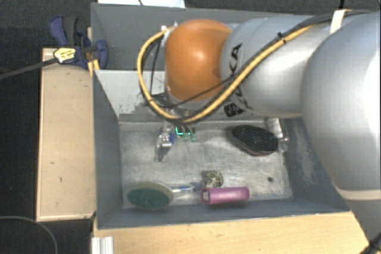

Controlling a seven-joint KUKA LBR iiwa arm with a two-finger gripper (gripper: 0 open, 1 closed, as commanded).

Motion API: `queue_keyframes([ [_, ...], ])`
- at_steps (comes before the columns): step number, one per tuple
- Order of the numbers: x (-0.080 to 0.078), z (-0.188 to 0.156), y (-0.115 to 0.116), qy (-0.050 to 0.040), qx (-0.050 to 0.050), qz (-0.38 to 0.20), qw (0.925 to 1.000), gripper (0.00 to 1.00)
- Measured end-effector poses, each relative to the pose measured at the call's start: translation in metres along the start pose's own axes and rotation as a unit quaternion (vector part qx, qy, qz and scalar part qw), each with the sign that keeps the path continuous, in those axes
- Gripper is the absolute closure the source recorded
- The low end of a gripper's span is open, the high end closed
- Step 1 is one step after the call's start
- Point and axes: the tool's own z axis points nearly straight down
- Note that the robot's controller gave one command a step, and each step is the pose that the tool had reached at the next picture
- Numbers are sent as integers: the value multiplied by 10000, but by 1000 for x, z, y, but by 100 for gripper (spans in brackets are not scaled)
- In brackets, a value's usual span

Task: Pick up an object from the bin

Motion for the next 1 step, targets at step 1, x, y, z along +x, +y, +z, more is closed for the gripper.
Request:
queue_keyframes([
  [1, -2, 91, -76, -59, -12, 136, 9999, 0],
])
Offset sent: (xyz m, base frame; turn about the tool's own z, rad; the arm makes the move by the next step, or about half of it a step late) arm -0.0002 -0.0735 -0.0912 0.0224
